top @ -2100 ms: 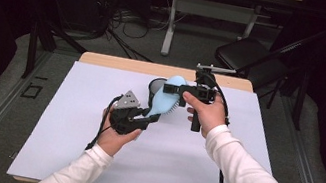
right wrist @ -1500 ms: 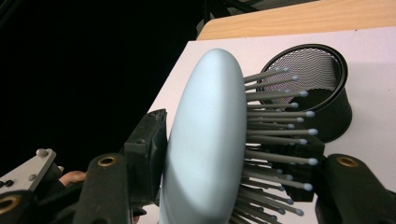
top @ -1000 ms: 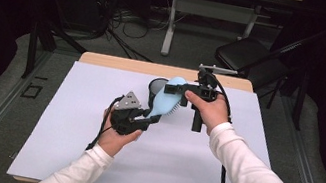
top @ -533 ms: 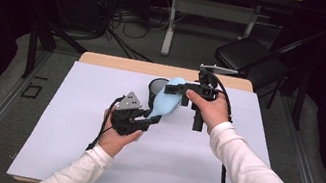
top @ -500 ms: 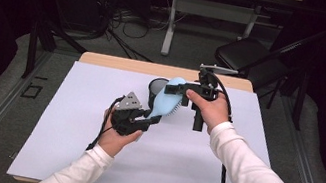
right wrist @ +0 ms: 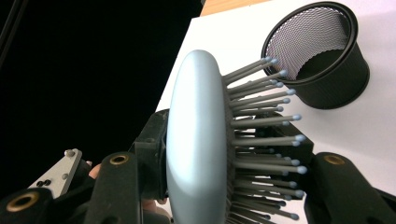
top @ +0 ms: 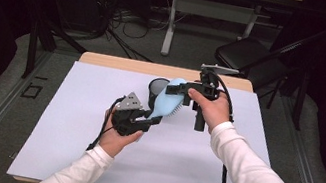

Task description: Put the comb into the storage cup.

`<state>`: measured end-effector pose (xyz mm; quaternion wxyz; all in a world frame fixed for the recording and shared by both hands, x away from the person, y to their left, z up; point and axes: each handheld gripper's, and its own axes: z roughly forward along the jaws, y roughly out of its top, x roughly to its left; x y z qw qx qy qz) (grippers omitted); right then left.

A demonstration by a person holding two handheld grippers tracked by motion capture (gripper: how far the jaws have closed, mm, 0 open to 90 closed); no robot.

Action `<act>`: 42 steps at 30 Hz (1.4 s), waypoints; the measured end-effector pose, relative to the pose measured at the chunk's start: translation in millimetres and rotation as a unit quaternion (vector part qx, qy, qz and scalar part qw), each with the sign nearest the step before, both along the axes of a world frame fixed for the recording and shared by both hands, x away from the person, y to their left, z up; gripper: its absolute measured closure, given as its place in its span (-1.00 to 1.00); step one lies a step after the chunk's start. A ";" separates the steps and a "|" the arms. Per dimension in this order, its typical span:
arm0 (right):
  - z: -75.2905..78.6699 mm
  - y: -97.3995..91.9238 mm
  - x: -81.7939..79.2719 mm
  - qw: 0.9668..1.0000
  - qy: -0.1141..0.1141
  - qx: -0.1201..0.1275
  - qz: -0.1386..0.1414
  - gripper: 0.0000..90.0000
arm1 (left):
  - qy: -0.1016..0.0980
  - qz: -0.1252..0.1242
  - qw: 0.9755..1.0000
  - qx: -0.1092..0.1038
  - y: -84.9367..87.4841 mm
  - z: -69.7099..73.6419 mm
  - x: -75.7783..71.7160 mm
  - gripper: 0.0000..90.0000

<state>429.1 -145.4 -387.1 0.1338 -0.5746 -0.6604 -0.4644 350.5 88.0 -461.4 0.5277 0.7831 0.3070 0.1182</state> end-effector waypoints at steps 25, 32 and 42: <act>-0.4 -0.5 0.9 1.000 0.011 0.001 0.006 0.08 | 0.003 0.000 1.000 -0.008 0.7 -0.8 1.1 0.44; -0.6 -0.6 1.2 1.000 0.011 0.001 0.005 0.08 | 0.002 0.000 1.000 -0.012 1.2 -0.6 1.3 0.38; -1.0 -2.3 1.9 1.000 0.014 0.001 0.004 0.09 | 0.006 0.003 1.000 -0.012 1.6 -2.0 3.4 0.25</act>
